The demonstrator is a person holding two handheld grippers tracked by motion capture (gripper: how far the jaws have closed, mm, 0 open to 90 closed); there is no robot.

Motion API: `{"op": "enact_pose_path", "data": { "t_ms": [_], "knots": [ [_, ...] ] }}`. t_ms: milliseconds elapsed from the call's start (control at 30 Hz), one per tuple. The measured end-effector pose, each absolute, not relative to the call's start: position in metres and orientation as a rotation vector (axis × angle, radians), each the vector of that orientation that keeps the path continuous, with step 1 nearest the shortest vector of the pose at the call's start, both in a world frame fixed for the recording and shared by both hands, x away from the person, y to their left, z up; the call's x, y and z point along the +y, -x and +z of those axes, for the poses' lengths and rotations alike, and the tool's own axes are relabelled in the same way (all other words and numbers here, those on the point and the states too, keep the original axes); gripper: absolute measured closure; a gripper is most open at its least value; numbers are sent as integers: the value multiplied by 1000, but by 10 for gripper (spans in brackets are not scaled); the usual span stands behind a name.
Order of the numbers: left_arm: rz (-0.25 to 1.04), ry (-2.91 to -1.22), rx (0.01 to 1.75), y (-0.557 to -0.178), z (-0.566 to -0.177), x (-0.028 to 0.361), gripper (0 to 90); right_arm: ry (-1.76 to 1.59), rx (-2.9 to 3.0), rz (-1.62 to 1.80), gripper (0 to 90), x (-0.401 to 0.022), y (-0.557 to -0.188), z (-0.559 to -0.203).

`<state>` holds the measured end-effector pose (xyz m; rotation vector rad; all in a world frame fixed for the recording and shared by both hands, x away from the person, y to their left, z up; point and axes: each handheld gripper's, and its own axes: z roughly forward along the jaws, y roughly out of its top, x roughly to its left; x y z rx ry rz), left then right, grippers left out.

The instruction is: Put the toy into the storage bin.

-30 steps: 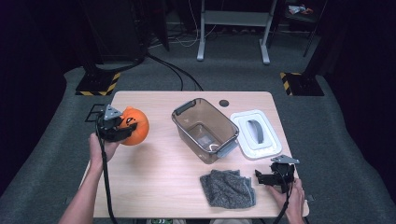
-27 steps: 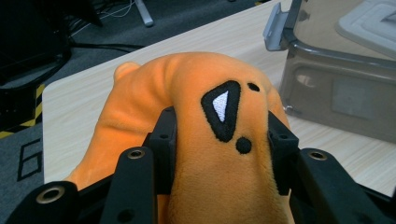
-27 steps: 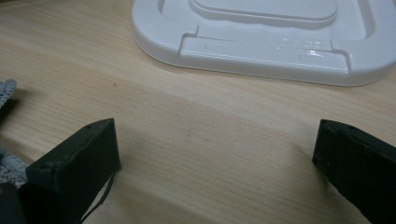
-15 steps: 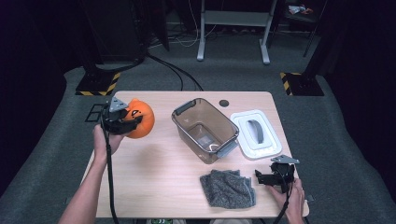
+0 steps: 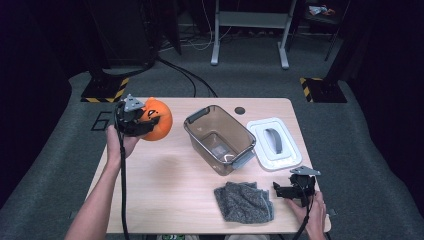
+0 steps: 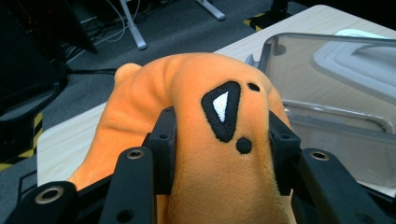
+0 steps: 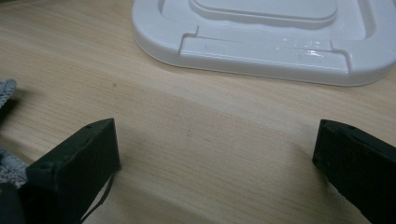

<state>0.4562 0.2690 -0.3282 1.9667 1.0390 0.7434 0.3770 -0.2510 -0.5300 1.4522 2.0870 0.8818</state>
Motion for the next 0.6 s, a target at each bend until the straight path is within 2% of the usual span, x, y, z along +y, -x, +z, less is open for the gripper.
{"op": "enact_pose_path", "data": {
  "t_ms": [600],
  "knots": [
    [741, -1993, 944, -467, -306, 223, 559, -1453, 2088, 881, 0, -251, -377, -530]
  ]
}}
